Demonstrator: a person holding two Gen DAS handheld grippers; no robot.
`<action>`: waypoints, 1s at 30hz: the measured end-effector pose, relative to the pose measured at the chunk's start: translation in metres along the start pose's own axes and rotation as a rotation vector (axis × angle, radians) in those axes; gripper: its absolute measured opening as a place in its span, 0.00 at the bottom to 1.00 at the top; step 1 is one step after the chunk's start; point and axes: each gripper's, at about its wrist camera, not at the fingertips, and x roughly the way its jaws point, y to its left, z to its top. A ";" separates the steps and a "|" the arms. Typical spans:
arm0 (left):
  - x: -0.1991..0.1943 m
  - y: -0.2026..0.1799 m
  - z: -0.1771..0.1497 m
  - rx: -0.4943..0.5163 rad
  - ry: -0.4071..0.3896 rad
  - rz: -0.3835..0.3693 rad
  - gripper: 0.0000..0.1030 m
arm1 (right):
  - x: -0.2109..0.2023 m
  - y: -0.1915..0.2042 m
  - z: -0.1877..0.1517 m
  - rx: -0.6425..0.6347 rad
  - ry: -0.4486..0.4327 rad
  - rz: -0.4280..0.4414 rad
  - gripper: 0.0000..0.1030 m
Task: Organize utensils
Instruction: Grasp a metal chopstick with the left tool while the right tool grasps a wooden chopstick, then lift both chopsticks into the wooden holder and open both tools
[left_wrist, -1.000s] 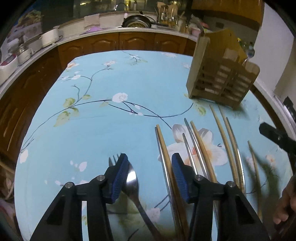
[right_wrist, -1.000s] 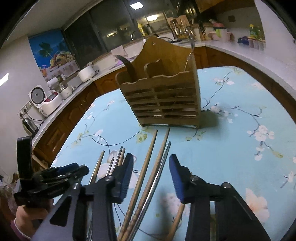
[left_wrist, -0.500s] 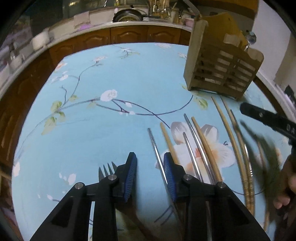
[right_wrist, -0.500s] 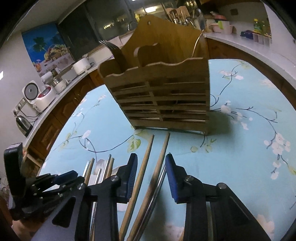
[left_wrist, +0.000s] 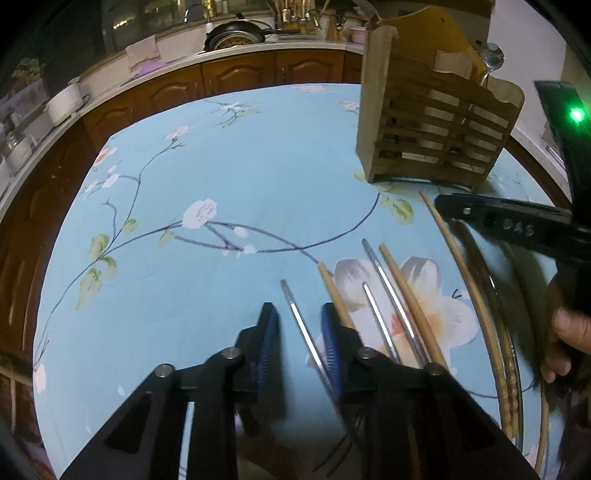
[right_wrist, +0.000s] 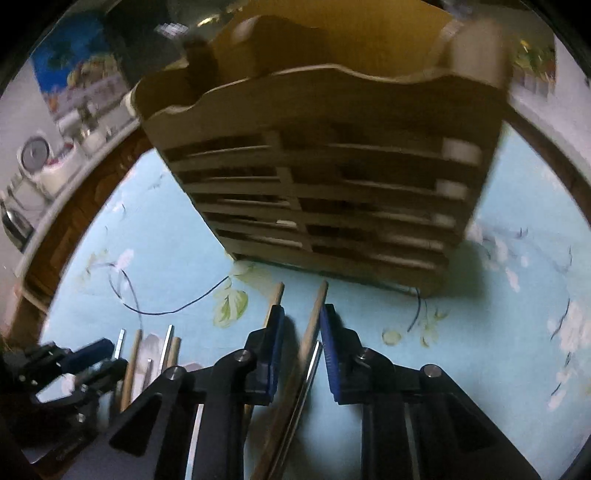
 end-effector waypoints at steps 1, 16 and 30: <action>0.001 -0.002 0.000 0.005 -0.005 -0.003 0.14 | 0.000 0.003 0.000 -0.025 0.001 -0.020 0.20; -0.048 0.013 -0.013 -0.111 -0.121 -0.127 0.02 | -0.078 -0.015 -0.017 0.068 -0.127 0.172 0.05; -0.164 0.035 -0.047 -0.195 -0.325 -0.245 0.02 | -0.178 -0.008 -0.024 0.095 -0.352 0.243 0.05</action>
